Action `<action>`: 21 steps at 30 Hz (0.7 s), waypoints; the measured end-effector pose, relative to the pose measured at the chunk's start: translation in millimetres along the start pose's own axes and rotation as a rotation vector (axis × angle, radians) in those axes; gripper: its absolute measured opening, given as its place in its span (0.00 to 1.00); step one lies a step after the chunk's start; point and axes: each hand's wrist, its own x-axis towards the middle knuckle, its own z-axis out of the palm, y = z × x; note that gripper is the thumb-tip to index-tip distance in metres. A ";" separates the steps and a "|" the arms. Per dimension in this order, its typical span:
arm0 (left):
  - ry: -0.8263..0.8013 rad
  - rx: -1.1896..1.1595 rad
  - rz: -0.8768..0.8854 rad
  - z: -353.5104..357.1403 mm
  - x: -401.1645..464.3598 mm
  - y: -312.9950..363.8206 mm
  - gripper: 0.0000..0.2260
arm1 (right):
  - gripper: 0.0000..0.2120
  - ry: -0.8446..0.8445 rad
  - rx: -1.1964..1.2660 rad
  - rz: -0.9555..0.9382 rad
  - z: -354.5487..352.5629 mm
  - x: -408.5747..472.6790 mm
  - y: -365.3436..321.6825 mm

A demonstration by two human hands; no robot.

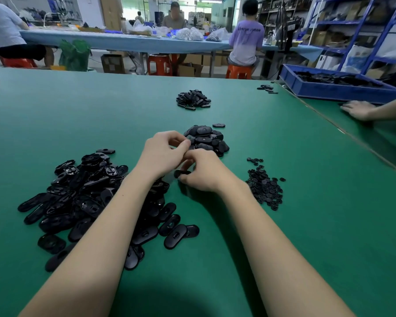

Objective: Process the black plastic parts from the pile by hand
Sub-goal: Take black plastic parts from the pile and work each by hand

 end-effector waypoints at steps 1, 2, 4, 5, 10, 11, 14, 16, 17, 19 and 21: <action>-0.002 -0.001 0.000 0.2 -0.4 0.8 0.05 | 0.09 -0.008 0.039 0.018 -5.9 -0.7 4.6; -0.005 -0.004 -0.002 0.6 -0.9 1.5 0.05 | 0.10 -0.002 0.076 0.041 -12.1 -1.5 9.6; -0.016 -0.015 -0.006 1.7 -2.4 2.6 0.04 | 0.09 0.048 0.176 0.103 -25.6 -3.5 20.0; -0.024 -0.018 -0.004 2.5 -3.3 2.9 0.04 | 0.08 0.086 0.253 0.134 -31.1 -4.5 25.0; -0.127 -0.147 -0.037 14.9 -8.0 7.8 0.01 | 0.05 0.220 0.591 0.250 -41.8 -8.8 39.4; -0.164 -0.192 -0.065 18.3 -9.6 9.2 0.02 | 0.05 0.226 0.639 0.259 -42.0 -9.4 40.3; -0.224 -0.294 -0.125 26.7 -14.1 13.0 0.03 | 0.07 0.199 0.846 0.259 -43.0 -11.1 41.4; -0.216 -0.399 -0.160 29.1 -15.9 15.1 0.03 | 0.05 0.159 0.852 0.263 -46.2 -12.3 43.9; -0.216 -0.430 -0.173 29.4 -16.4 16.1 0.04 | 0.03 0.162 0.781 0.274 -49.1 -12.5 47.2; -0.223 -0.448 -0.191 29.6 -16.7 16.9 0.04 | 0.02 0.274 0.491 0.326 -58.7 -13.3 57.9; -0.229 -0.453 -0.205 30.1 -16.9 16.3 0.05 | 0.05 0.432 0.181 0.415 -68.4 -17.2 74.0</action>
